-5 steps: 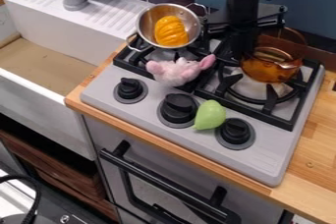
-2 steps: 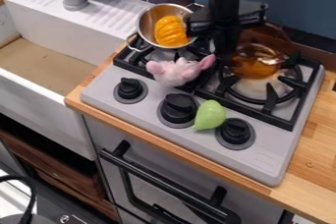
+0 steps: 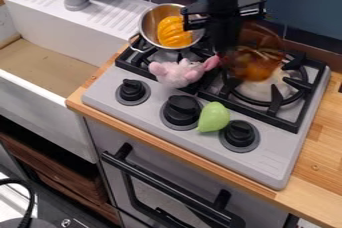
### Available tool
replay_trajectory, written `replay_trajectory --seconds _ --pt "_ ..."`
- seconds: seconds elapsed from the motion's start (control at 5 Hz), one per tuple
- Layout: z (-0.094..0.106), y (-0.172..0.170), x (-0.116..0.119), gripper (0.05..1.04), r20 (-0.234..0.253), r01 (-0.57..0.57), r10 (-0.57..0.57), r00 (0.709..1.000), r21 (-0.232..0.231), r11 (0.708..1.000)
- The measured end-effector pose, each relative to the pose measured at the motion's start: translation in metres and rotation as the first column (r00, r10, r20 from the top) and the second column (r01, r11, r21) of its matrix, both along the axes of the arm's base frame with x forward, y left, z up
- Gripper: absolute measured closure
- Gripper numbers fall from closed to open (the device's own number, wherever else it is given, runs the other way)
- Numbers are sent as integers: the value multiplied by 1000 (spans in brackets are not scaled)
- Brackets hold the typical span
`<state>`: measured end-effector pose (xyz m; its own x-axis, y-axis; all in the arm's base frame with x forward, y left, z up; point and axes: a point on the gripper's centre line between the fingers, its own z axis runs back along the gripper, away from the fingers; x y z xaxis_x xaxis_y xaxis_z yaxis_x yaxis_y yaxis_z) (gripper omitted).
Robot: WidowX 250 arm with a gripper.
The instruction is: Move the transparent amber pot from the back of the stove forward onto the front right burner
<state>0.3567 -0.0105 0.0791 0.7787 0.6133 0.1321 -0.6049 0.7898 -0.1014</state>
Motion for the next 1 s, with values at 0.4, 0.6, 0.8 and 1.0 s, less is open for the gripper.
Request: replay_trajectory --seconds 0.4,0.6,0.8,1.0 --pt "15 2 9 330 0 -65 65 998 5 998" --pt "21 0 11 95 -5 -75 75 997 -17 997" --pt "48 5 22 88 13 -100 100 995 -21 995" --pt "56 11 21 88 -4 -119 119 993 -16 993"
